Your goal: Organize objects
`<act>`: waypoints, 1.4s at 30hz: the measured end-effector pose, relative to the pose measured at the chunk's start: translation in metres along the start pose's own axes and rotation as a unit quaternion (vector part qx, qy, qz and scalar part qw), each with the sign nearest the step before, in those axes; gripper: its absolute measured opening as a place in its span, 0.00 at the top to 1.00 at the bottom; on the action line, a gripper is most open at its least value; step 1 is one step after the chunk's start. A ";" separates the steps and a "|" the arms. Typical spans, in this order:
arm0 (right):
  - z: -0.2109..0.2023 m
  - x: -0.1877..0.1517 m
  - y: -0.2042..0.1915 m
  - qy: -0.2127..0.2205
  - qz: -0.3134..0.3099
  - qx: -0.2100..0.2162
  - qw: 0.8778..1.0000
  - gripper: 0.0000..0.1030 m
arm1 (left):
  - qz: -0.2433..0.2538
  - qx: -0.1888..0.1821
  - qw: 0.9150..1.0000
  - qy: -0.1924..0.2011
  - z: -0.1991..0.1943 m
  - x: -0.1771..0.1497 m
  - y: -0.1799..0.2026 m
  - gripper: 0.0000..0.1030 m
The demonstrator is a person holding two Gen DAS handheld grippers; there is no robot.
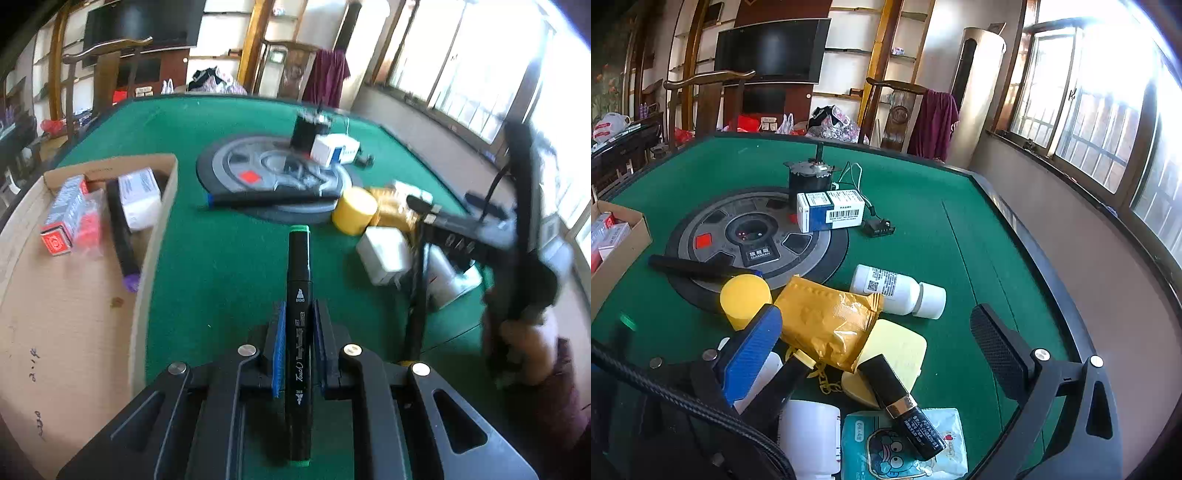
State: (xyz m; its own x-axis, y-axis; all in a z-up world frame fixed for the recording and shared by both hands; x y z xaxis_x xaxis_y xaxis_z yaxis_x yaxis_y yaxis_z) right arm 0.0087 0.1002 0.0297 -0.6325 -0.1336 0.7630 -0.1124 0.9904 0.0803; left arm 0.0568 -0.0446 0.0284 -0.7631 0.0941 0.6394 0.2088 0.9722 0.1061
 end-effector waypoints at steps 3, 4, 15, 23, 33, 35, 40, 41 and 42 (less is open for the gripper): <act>0.002 -0.001 -0.001 -0.002 -0.003 -0.005 1.000 0.01 | -0.022 -0.023 0.999 0.015 -0.014 0.003 -0.010 0.89; 0.002 -0.002 -0.001 -0.002 -0.005 -0.009 1.000 0.01 | -0.027 -0.026 0.999 0.020 -0.018 0.003 -0.012 0.89; -0.039 0.002 0.022 0.012 0.104 0.120 0.987 0.01 | -0.080 -0.072 0.985 0.135 -0.102 0.003 -0.070 0.89; -0.035 -0.002 0.016 -0.053 0.198 0.236 0.950 0.01 | -0.122 -0.073 0.976 0.165 -0.118 -0.010 -0.116 0.89; 0.001 0.040 -0.062 -0.104 0.168 0.287 0.937 0.01 | -0.150 -0.072 0.970 0.177 -0.116 -0.021 -0.154 0.89; 0.021 0.055 -0.082 -0.115 0.134 0.263 0.948 0.01 | -0.153 -0.074 0.969 0.180 -0.116 -0.022 -0.158 0.89; 0.077 0.082 -0.108 -0.158 0.020 0.206 0.966 0.01 | -0.161 -0.085 0.967 0.176 -0.114 -0.026 -0.174 0.89; 0.092 0.081 -0.108 -0.191 0.019 0.217 0.957 0.01 | -0.162 -0.088 0.967 0.175 -0.115 -0.028 -0.175 0.89; 0.099 0.079 -0.106 -0.211 0.020 0.226 0.951 0.01 | -0.163 -0.090 0.967 0.174 -0.116 -0.031 -0.176 0.89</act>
State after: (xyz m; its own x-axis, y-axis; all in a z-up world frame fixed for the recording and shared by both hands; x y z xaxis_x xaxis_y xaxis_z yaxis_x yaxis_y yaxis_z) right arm -0.1053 -0.0191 0.0177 -0.8834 -0.1934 0.4268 -0.3402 0.8911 -0.3003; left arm 0.1151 -0.2433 0.0783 -0.5600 -0.3194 0.7645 0.1184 0.8824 0.4554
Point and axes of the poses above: each gripper's, at about its wrist camera, not at the fingertips, and z roughly the way its jaws point, y to its right, x to its top, the point moved 1 cm from there along z, roughly the way its jaws point, and after that the axes turned 12 degrees about x, right-handed, at the moved point
